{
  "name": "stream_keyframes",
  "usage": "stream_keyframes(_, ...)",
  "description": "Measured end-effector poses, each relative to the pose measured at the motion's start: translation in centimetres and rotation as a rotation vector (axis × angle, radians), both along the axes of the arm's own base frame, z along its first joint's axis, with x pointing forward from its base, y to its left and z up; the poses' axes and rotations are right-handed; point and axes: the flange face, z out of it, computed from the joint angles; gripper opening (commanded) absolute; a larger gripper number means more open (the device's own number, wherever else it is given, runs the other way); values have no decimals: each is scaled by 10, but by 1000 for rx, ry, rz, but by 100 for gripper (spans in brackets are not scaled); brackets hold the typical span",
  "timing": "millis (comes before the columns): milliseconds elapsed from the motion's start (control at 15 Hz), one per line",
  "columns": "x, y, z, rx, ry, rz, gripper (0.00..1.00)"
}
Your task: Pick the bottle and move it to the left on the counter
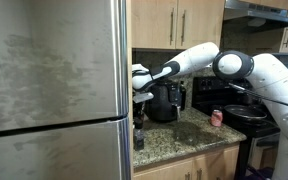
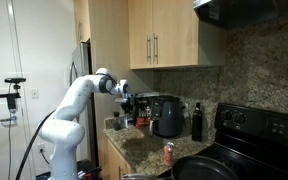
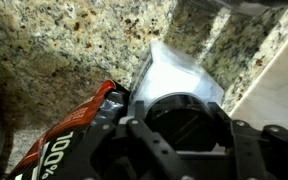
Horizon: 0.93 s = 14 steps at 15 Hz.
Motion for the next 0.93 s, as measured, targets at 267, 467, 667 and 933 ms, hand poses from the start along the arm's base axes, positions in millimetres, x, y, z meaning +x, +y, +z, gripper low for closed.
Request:
stream_keyframes(267,-4,5,-1,-23,-4,23,100)
stream_keyframes(467,-10,4,11,-52,-2,22,100)
stream_keyframes(667,-28,9,41,-80,-35,34,100)
stream_keyframes(933,-68,14,89,-111,-118,-37,100)
